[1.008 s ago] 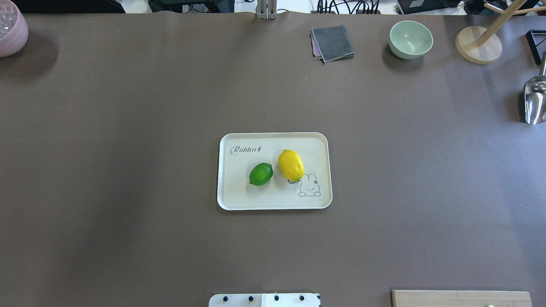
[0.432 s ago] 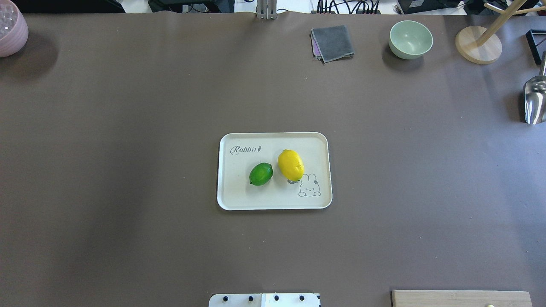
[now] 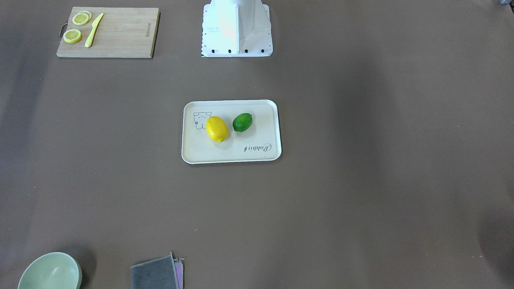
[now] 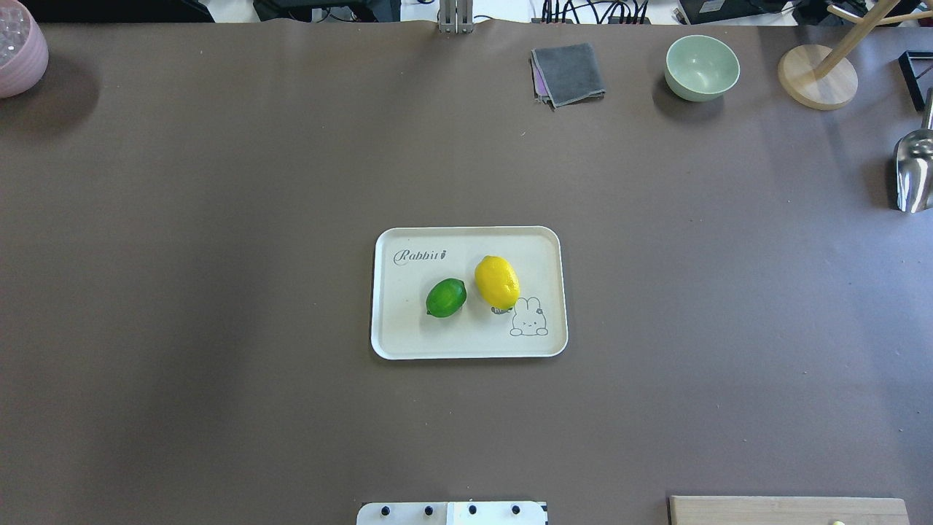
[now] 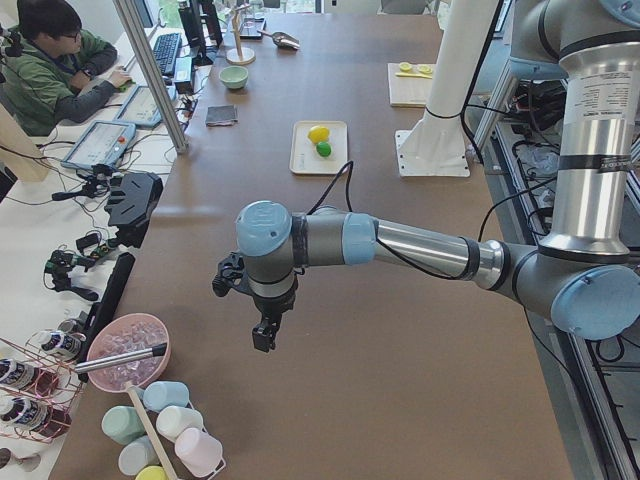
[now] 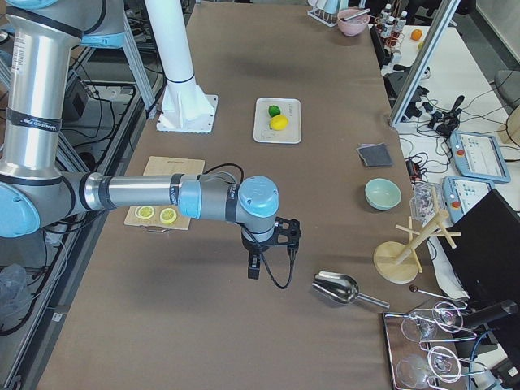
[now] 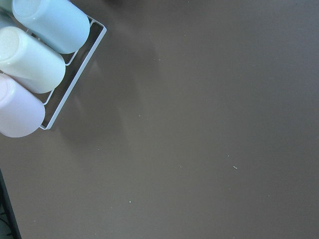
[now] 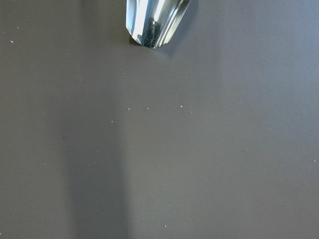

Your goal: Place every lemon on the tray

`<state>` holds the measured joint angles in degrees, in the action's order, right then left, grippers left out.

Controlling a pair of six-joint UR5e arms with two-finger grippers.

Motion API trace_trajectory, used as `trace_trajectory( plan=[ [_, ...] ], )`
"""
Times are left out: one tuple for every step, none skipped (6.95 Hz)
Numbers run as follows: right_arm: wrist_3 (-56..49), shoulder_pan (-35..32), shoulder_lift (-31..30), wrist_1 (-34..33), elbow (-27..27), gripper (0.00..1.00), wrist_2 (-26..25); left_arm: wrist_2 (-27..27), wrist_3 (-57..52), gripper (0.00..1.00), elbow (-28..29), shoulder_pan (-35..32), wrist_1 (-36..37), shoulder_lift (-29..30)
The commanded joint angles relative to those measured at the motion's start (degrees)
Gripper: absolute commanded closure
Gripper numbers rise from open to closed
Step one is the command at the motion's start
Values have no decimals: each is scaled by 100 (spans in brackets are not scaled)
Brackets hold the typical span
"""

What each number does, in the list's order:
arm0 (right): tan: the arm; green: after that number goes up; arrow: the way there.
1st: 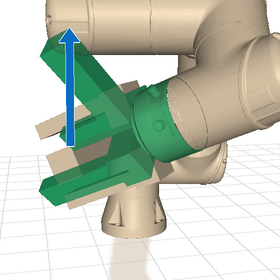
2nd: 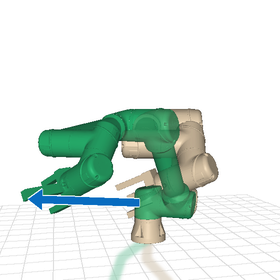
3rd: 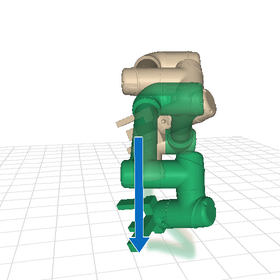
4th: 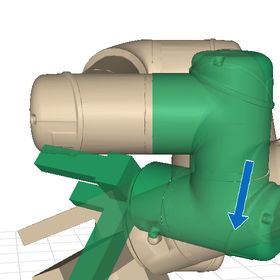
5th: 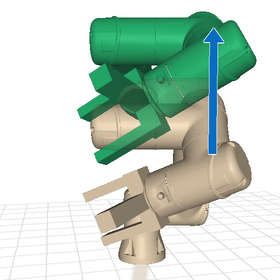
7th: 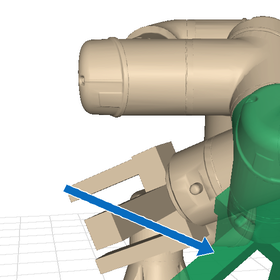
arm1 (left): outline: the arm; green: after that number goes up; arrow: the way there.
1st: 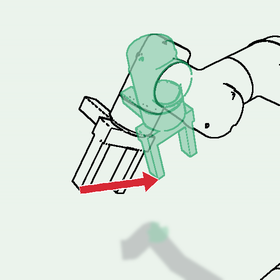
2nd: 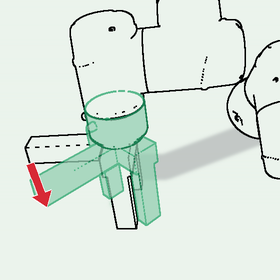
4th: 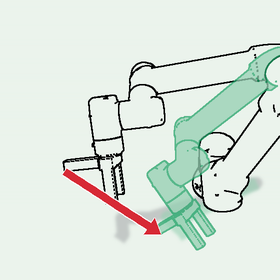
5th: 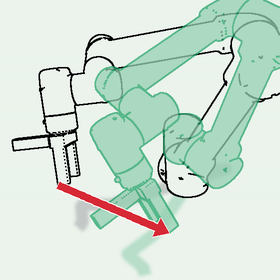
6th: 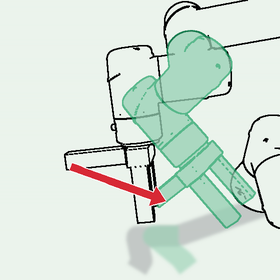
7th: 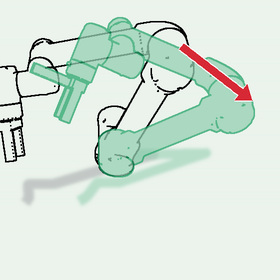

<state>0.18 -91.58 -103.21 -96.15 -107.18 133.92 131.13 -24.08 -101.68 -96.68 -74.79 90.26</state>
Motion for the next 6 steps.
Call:
trace_trajectory(
  plan=[
    [0, 0, -24, 43, 4, 0, 46, 0, 0, 1, 7, 0, 0, 0],
    [0, 9, -24, 43, -5, 0, 46, 0, 0, 1, 8, 0, 9, 0],
    [0, 9, -24, 43, -5, 0, 46, 0, 0, 1, 8, 0, 9, 0],
    [0, 26, -24, 43, -5, 0, 46, 0, 0, 1, 16, 0, 9, 0],
    [0, 35, -24, 52, -5, 0, 46, 0, 0, 1, 16, 0, 9, 0],
    [0, 44, -33, 52, -13, 0, 46, 0, 0, 1, -1, 0, 9, -44]
  ],
)
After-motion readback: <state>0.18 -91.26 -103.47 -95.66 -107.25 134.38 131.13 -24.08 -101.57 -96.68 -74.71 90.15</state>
